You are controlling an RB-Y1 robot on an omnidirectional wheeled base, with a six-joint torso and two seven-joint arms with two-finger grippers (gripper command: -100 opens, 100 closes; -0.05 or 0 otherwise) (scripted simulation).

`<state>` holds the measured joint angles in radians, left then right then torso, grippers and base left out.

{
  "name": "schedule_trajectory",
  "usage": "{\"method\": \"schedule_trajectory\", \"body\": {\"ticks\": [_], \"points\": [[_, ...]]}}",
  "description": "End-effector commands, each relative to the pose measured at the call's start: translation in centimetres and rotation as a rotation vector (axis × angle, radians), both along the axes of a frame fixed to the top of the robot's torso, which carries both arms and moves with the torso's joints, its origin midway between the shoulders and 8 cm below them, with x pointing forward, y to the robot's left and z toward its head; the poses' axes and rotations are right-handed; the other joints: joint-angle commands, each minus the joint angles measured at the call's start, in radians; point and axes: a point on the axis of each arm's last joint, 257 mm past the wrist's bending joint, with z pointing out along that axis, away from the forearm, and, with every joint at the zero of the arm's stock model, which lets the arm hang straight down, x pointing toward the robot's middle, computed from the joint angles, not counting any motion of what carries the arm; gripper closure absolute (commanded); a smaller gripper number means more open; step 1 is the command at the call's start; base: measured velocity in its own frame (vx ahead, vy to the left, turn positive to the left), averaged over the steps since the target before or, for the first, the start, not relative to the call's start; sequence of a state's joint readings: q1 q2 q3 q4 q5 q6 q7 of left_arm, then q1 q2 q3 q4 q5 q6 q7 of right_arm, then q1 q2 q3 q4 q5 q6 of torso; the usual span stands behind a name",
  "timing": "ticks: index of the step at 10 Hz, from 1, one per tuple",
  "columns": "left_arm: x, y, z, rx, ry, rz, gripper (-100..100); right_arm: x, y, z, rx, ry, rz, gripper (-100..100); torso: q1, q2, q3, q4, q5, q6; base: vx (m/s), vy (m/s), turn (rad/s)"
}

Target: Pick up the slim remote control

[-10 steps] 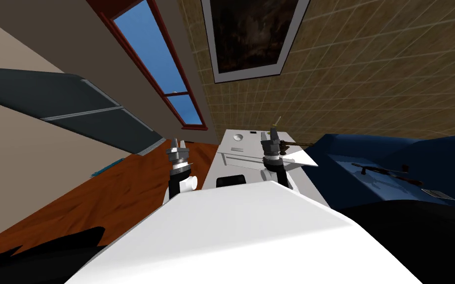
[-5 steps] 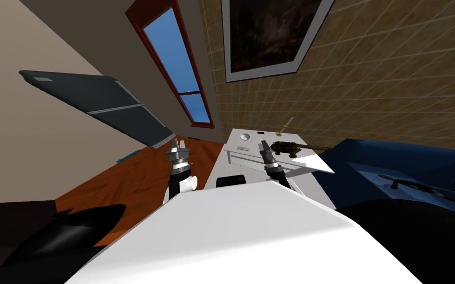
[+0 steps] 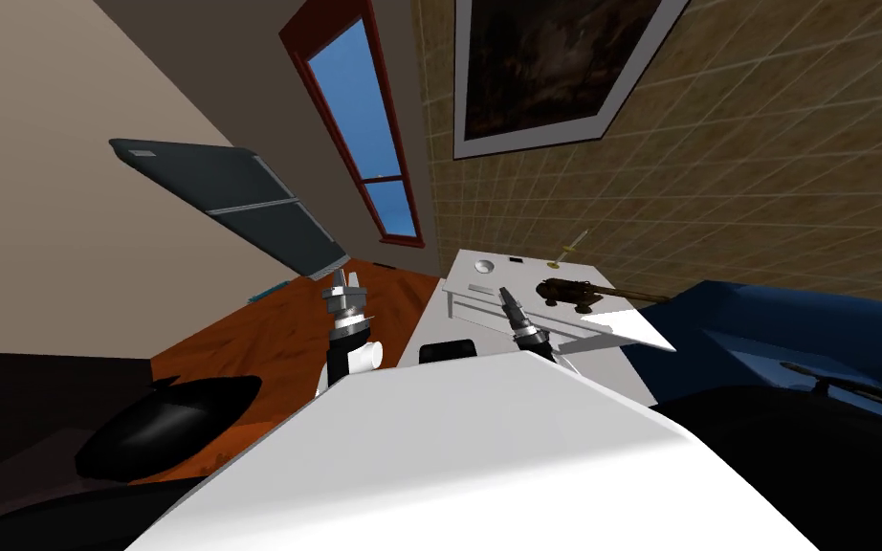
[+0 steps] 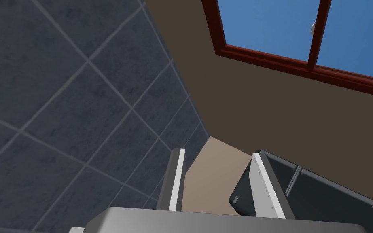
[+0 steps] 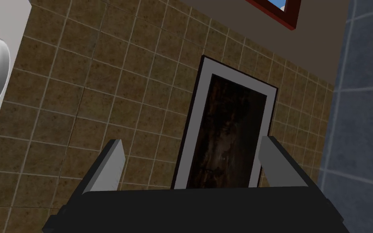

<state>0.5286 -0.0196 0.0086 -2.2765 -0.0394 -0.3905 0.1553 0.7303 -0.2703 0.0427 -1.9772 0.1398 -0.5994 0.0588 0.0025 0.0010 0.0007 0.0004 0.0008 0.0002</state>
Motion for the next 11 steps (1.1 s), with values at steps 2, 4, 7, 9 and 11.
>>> {"method": "schedule_trajectory", "body": {"ticks": [2,4,7,9,11], "points": [[0.0,0.0,0.0,0.000,0.000,0.000,0,-2.7,-1.3,-6.1,-0.078,0.157,0.002,-100,0.001,0.000,0.000,0.000,0.000,0.000,0.016,0.088,0.263],[0.0,0.0,0.0,0.000,0.000,0.000,0,-2.9,-1.6,-7.1,-0.078,0.179,-0.003,-100,0.002,-0.001,-0.001,0.000,0.000,0.000,0.019,0.053,0.047],[0.0,0.0,0.0,0.000,0.000,0.000,0,-6.8,-2.8,-13.4,-0.157,0.350,0.000,-100,0.000,-0.003,-0.001,-0.001,0.000,-0.001,0.043,0.055,0.261],[0.0,0.0,0.0,0.000,0.000,0.000,0,-9.3,-3.5,-16.6,-0.199,0.442,0.004,-100,0.000,-0.003,-0.002,-0.001,0.000,0.000,0.057,0.052,0.192],[0.0,0.0,0.0,0.000,0.000,0.000,0,-12.0,-4.2,-19.4,-0.241,0.530,0.011,-100,-0.001,-0.003,-0.002,-0.001,0.000,-0.001,0.054,0.035,0.220]]}}
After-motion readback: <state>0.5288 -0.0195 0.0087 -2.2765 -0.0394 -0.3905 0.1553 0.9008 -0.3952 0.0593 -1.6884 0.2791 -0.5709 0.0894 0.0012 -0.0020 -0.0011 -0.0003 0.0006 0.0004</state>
